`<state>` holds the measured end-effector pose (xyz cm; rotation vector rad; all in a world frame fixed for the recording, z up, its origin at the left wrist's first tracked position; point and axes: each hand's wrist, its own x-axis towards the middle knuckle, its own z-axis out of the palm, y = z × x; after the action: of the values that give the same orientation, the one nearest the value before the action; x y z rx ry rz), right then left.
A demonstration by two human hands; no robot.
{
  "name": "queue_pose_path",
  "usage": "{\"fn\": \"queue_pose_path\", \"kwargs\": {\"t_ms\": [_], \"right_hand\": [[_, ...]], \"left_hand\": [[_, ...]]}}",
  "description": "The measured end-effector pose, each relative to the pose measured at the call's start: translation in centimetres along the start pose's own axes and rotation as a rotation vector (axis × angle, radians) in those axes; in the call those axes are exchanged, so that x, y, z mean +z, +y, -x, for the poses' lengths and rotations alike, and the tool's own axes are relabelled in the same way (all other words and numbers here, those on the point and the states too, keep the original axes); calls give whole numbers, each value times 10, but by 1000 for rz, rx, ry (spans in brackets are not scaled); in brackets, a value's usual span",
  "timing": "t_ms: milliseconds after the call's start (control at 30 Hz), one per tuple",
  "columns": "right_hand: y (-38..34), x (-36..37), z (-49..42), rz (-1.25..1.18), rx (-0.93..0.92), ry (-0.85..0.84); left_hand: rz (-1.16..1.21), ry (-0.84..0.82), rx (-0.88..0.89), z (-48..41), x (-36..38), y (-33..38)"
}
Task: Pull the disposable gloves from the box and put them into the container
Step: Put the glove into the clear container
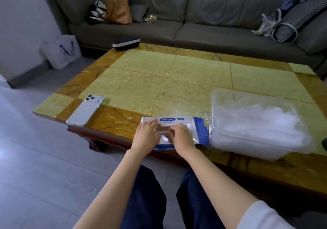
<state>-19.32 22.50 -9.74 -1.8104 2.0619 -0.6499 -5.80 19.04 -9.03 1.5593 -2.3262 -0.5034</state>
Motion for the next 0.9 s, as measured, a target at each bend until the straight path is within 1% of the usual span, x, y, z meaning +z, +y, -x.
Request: {"fn": "queue_pose_path", "kwargs": {"t_ms": [133, 233, 267, 333, 433, 500, 567, 733, 900], "right_hand": [[1, -1, -1, -262, 99, 59], [5, -9, -4, -503, 252, 181], [8, -11, -5, -542, 285, 196], [14, -14, -5, -511, 246, 139], [12, -16, -3, -396, 113, 5], [5, -13, -7, -182, 10, -50], [-2, -10, -12, -20, -62, -33], [-2, -16, -19, 13, -106, -31], [8, -33, -25, -32, -92, 5]], "left_hand": [[10, -10, 6, 1, 2, -2], [18, -9, 2, 1, 2, -2], [20, -8, 0, 0, 2, -2], [31, -7, -2, 1, 2, -2], [37, -12, -1, 0, 2, -2], [40, -17, 0, 0, 2, -2], [45, -18, -2, 0, 1, -1], [59, -45, -13, 0, -3, -1], [83, -54, -21, -2, -3, -2]]}}
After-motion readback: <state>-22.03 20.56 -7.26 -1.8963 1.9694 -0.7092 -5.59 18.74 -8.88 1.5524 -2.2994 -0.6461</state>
